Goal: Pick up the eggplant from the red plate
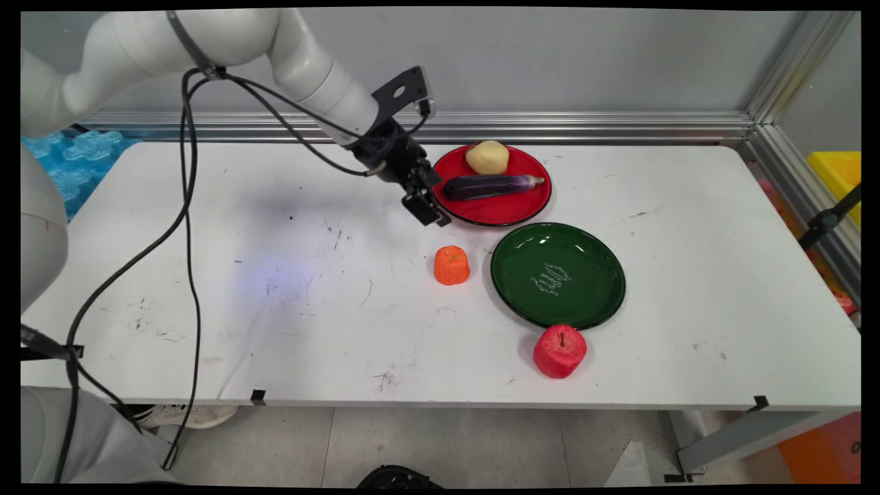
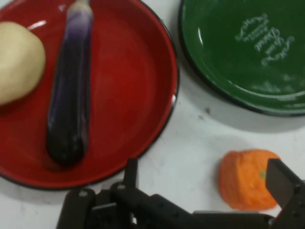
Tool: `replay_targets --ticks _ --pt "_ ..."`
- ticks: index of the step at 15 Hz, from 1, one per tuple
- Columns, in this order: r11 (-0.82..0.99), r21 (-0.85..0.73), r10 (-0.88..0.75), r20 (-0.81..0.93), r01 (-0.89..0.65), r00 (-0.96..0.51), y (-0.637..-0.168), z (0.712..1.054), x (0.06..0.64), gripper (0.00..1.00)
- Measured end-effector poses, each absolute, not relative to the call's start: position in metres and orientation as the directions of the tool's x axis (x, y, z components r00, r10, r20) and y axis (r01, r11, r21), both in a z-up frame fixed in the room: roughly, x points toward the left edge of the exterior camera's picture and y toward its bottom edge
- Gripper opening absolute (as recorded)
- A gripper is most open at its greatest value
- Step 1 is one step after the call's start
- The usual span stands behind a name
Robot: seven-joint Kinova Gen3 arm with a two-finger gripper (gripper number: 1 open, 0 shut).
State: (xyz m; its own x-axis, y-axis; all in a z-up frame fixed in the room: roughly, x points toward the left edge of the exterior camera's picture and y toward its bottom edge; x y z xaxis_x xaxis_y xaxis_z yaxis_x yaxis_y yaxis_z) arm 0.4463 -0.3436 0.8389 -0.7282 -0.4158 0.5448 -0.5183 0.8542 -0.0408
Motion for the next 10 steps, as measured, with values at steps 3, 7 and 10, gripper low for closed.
replay_targets --ticks 3,7,10 --pt "0.855 -0.047 -0.406 0.56 -0.517 -0.723 -0.358 0.837 0.441 1.0" --pt "0.856 -0.056 -0.393 0.576 -0.514 -0.716 -0.376 0.833 0.434 1.0" --pt "0.857 -0.058 -0.386 0.587 -0.513 -0.711 -0.387 0.828 0.429 1.0"
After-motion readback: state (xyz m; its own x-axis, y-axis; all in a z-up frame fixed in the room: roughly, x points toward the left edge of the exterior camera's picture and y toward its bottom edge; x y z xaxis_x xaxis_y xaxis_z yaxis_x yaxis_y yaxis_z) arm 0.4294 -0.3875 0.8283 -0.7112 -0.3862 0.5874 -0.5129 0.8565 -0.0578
